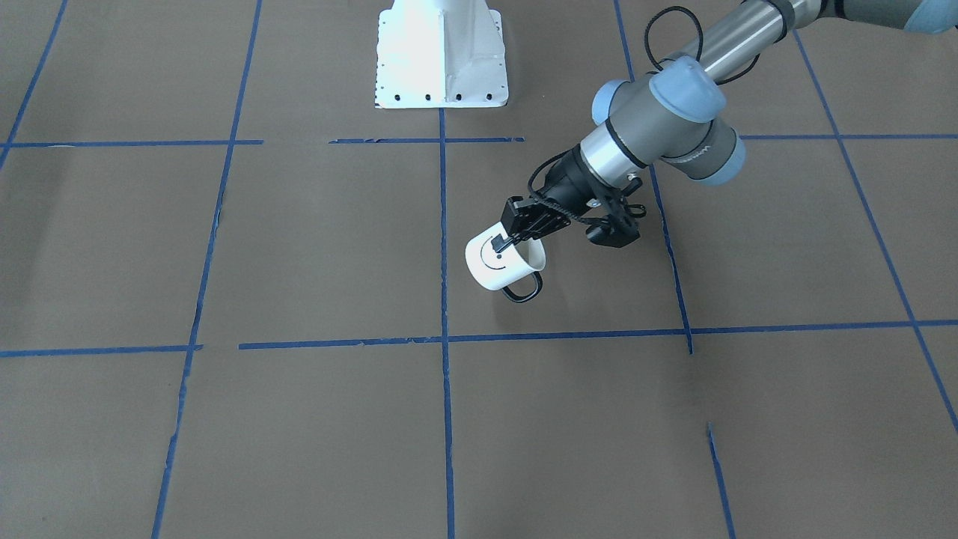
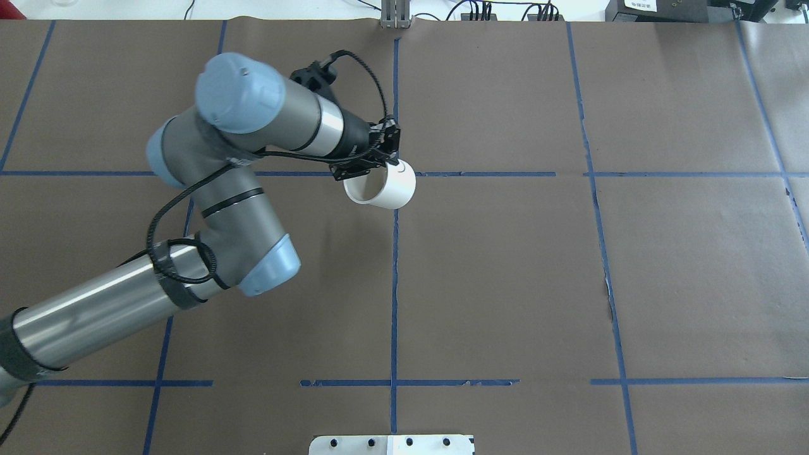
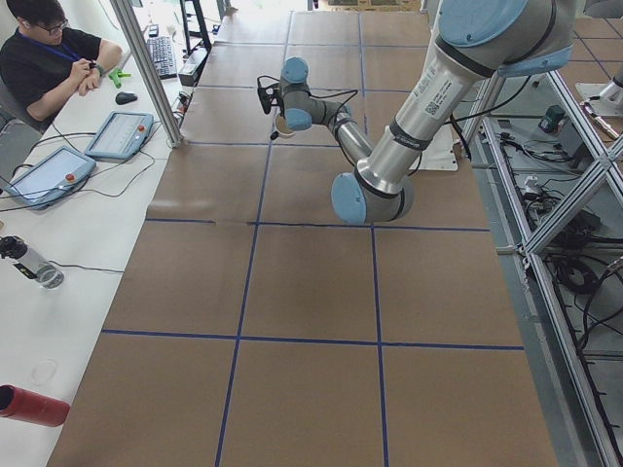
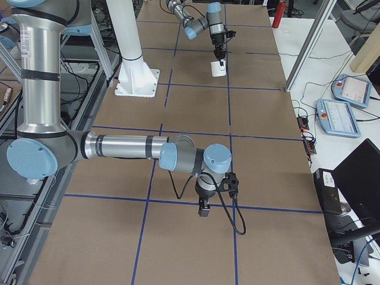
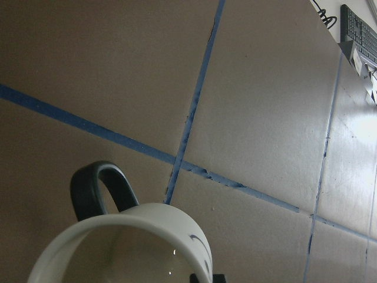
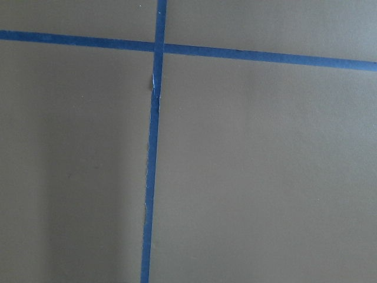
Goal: Flip mug
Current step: 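Lift the mug with the left gripper and carry it toward the table center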
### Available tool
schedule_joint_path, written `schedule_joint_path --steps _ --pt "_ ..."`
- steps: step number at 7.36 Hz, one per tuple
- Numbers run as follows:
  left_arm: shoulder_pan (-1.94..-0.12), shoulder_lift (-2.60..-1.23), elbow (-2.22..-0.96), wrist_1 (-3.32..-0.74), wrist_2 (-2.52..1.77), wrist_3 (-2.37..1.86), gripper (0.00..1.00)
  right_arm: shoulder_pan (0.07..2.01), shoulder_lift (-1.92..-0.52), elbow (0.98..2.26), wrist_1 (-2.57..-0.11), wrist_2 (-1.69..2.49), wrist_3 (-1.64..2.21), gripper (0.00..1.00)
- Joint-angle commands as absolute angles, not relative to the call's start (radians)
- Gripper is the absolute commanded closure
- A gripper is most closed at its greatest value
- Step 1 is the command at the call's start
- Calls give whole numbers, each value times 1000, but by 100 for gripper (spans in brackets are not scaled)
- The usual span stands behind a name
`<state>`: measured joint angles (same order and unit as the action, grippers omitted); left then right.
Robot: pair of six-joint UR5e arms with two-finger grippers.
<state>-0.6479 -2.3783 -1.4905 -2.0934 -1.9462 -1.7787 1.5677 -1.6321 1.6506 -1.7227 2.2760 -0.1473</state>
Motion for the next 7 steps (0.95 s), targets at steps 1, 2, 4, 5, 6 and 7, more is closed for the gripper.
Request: schedule_joint_path --steps 1,2,4,5,6,7 --pt "-623 -2587 -1381 -1754 -1924 -1773 100 1568 -1632 1651 -1723 2276 -147 0" --pt "-620 -2621 -1356 -1618 -1925 -1722 100 1568 -1632 1651 -1723 2276 -147 0" --pt "-594 -2622 -1352 -1534 -1933 -1652 100 1568 -1632 1651 -1723 2276 -147 0" --pt "-565 -2608 -1351 -1502 -1933 -1645 100 1568 -1632 1651 -1723 2276 -147 0" --pt "-542 -2603 -1351 -1503 -1934 -1644 100 1568 -1632 1651 -1723 2276 -147 0" --pt "-531 -2602 -1347 -1503 -1936 -1644 100 1568 -1632 1651 -1723 2276 -147 0"
